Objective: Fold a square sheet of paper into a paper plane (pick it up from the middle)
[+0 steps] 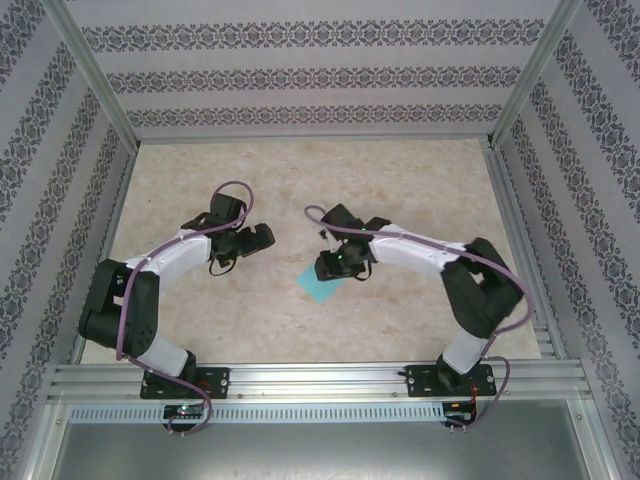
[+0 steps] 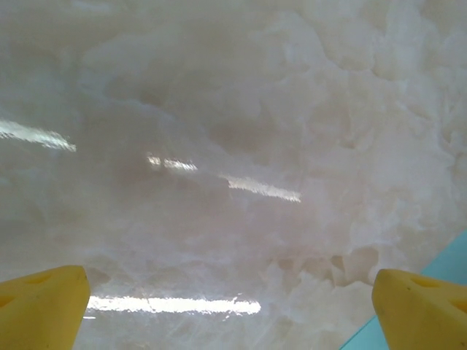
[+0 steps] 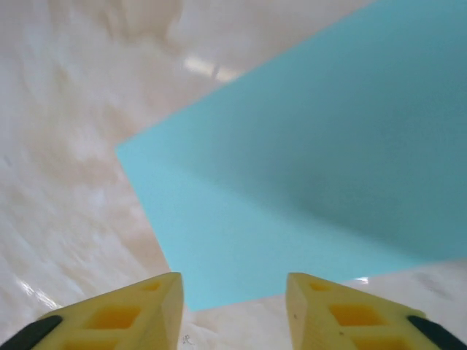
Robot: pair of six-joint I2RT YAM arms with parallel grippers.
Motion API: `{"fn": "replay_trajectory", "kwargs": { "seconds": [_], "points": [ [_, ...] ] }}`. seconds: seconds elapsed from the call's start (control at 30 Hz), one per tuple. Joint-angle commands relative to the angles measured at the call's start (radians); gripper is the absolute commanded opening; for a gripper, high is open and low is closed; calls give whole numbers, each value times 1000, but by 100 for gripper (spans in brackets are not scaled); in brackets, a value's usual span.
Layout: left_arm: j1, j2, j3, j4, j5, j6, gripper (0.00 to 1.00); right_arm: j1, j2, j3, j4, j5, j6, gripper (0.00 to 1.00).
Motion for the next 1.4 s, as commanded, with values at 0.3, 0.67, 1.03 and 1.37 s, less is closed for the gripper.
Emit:
{"fn": "replay_trajectory", "kwargs": {
  "seconds": [0.3, 0.67, 1.03, 1.37],
  "points": [
    [10, 6, 10, 56, 157, 36, 100, -149, 39, -15, 95, 231, 356, 51],
    [11, 37, 14, 109, 266, 66, 100, -153, 207, 69, 80, 223, 353, 49],
    [-15, 62, -12, 139, 371, 39, 99, -154, 384, 250, 119, -4, 96, 47],
    [-62, 15, -76, 114, 337, -22, 96, -98, 270, 327, -10, 138, 39, 54]
  ]
}}
